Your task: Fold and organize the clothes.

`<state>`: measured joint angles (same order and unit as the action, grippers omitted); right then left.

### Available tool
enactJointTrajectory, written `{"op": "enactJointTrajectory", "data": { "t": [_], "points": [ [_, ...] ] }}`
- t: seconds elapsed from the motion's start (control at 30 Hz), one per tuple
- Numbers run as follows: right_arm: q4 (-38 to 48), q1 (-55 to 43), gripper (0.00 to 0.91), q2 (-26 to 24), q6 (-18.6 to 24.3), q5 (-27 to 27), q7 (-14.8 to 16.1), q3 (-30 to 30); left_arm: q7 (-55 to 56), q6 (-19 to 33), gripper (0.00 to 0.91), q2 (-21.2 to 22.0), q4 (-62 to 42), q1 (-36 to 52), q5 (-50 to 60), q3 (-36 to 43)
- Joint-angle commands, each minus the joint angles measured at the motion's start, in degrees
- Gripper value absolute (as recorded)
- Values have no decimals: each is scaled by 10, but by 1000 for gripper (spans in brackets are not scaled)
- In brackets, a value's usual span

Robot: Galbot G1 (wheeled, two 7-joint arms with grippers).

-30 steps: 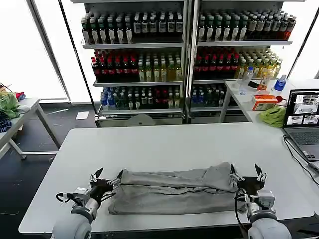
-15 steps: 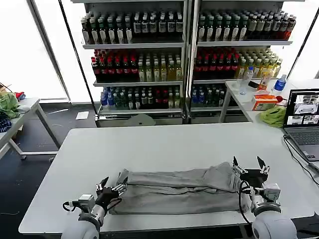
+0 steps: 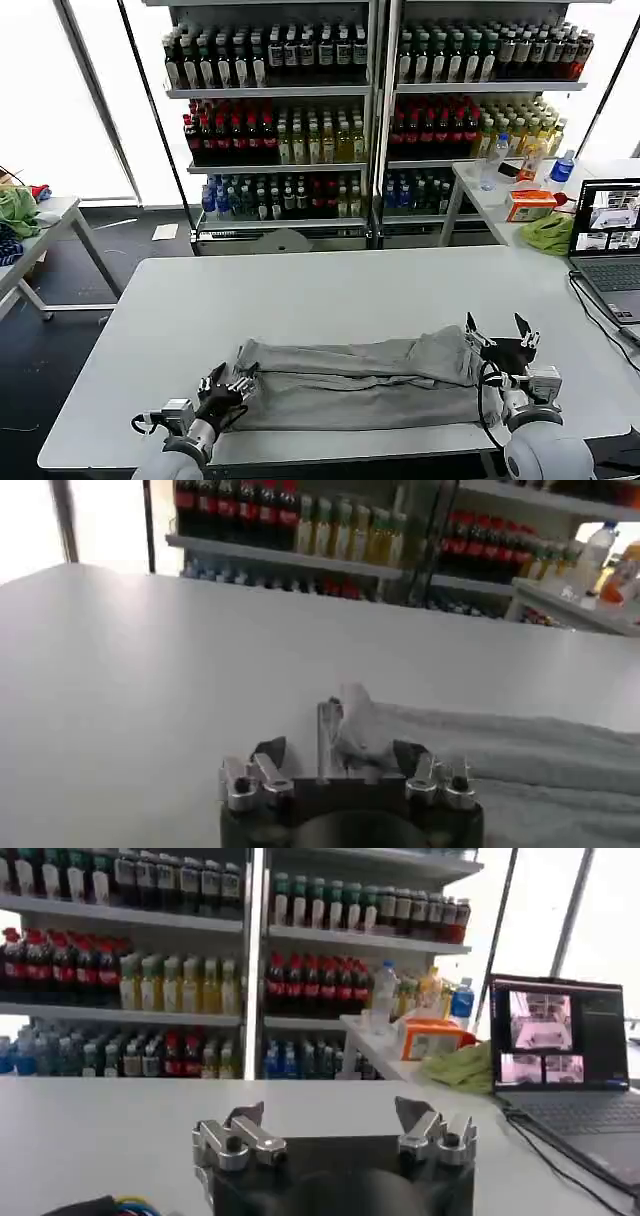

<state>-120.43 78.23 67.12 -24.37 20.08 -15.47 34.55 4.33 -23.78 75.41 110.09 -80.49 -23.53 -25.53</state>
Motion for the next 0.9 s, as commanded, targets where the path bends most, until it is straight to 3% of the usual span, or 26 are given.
{"op": "enactJointTrajectory", "data": {
  "t": [0.03, 0.63, 0.77, 0.9],
  "points": [
    [1, -3, 907, -1, 1, 4, -1, 4, -17, 7, 10, 8, -9, -6, 14, 4],
    [0, -9, 907, -5, 4, 13, 4, 17, -53, 54, 0, 3, -11, -13, 11, -35],
    [2, -9, 907, -6, 4, 13, 4, 17, -57, 55, 0, -32, 0, -15, -17, -87],
    [6, -16, 907, -8, 5, 17, 2, 17, -57, 50, 0, -110, 1, -18, -100, -203]
  ]
}}
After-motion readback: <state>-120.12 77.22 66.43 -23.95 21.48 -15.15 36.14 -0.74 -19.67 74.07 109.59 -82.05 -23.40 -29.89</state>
